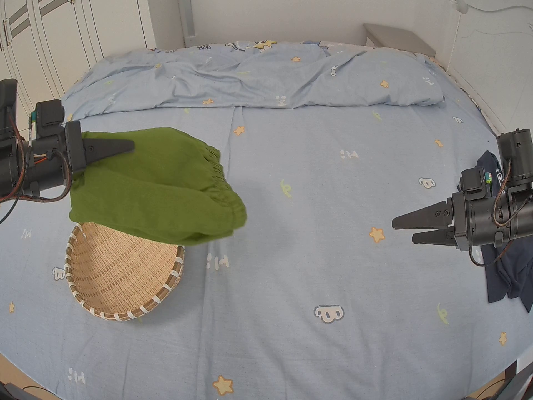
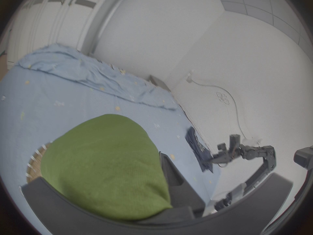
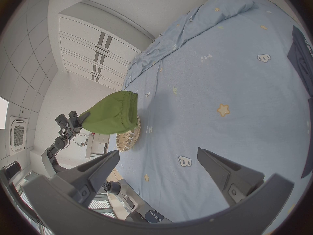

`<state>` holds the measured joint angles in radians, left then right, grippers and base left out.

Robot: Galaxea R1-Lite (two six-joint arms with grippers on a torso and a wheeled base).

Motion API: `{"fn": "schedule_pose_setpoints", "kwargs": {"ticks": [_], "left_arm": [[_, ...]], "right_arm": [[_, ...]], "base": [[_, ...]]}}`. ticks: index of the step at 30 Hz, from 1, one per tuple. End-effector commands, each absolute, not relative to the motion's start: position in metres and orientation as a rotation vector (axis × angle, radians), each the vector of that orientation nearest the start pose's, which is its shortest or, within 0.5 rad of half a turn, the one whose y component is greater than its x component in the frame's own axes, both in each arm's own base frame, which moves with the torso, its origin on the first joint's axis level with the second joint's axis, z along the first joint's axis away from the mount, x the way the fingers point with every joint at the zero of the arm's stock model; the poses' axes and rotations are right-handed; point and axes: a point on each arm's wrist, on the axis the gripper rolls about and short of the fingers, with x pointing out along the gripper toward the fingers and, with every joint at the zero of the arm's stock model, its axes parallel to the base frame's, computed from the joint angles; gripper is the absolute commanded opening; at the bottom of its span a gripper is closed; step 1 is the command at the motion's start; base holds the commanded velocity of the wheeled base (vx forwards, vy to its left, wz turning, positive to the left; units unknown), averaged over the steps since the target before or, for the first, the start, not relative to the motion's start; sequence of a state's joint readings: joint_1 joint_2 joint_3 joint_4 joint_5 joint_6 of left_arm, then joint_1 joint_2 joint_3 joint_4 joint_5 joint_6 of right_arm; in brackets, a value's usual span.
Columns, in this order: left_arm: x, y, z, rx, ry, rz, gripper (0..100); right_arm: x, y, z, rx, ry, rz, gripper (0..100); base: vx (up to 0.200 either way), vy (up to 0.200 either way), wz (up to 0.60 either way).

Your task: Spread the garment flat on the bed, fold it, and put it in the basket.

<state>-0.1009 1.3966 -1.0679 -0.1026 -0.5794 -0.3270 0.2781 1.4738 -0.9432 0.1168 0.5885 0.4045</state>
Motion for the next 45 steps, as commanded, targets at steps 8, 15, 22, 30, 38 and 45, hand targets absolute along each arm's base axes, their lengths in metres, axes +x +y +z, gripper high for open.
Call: {"fn": "schedule_pose_setpoints", "kwargs": {"ticks": [8, 15, 22, 30, 38, 45], "left_arm": [[0.211, -0.009, 0.292, -0.397, 0.095, -0.567, 0], [0.211, -0.001, 0.28, -0.402, 0.095, -0.515, 0], [0.208, 0.02, 0.243, -0.454, 0.202, -0.4, 0], [0.215, 0.027, 0.201, -0.569, 0.476, -0.302, 0], [0.247, 0.032, 0.194, -0.682, 0.798, -0.214, 0], [0.271, 0.036, 0.186, -0.722, 0.95, -0.164, 0]], "right_arm": [[0.221, 0.076, 0.221, 0.467, 0.802, 0.703, 100], [0.219, 0.076, 0.222, 0.466, 0.797, 0.708, 100], [0.218, 0.078, 0.222, 0.463, 0.803, 0.717, 100], [0.209, 0.077, 0.226, 0.457, 0.786, 0.732, 100], [0.208, 0.079, 0.225, 0.454, 0.795, 0.74, 100], [0.208, 0.079, 0.225, 0.454, 0.798, 0.739, 100]], "base": [[0.0, 0.0, 0.0], [0.0, 0.0, 0.0], [0.0, 0.0, 0.0], [0.0, 0.0, 0.0], [0.0, 0.0, 0.0], [0.0, 0.0, 0.0]]}}
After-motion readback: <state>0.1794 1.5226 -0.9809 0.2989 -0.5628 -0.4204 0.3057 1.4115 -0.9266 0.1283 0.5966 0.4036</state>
